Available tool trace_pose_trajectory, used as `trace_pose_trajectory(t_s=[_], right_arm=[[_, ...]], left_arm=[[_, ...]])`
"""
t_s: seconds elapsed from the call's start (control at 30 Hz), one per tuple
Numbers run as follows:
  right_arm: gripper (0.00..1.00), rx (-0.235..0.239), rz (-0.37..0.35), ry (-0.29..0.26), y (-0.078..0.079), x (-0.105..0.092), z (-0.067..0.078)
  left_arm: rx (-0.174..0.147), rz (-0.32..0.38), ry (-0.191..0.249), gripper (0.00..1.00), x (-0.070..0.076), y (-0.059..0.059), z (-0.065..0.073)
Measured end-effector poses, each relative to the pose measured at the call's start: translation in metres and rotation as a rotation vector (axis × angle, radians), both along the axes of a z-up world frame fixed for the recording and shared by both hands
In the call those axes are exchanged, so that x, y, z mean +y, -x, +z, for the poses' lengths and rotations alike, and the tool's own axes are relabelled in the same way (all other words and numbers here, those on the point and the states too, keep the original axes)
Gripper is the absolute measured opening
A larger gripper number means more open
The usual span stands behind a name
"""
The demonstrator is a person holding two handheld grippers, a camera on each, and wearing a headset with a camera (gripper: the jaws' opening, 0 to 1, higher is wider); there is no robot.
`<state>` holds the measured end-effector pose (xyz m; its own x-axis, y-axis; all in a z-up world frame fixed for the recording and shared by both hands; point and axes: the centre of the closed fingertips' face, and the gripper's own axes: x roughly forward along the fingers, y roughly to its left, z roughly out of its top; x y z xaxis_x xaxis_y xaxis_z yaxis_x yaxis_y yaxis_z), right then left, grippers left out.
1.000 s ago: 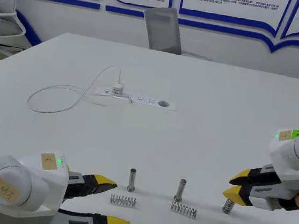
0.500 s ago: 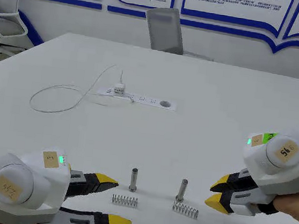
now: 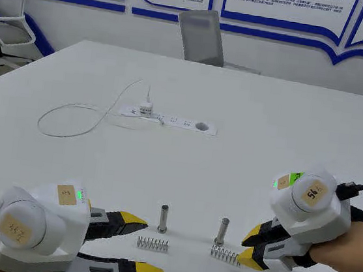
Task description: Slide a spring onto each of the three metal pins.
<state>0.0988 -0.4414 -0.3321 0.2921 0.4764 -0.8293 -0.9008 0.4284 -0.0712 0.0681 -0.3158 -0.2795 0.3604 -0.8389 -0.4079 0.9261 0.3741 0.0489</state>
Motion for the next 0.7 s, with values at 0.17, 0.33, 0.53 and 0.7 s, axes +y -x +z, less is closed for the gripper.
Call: trace_pose_trajectory(t_s=[0.17,0.33,0.53,0.7], right_arm=[[0.16,0.016,0.017,0.022,0.000,-0.001,-0.009],[0.15,0.024,0.025,0.032,-0.001,-0.001,-0.014],[0.13,0.034,0.037,0.049,-0.002,-0.001,-0.019],[0.12,0.040,0.047,0.061,-0.001,-0.001,-0.022]], left_arm=[[0.001,0.001,-0.001,0.44,0.001,0.000,-0.001],[0.003,0.000,-0.005,0.44,0.002,0.001,-0.002],[0.003,0.000,-0.006,0.44,0.002,0.001,-0.001],[0.004,-0.002,-0.006,0.44,0.001,0.001,-0.001]])
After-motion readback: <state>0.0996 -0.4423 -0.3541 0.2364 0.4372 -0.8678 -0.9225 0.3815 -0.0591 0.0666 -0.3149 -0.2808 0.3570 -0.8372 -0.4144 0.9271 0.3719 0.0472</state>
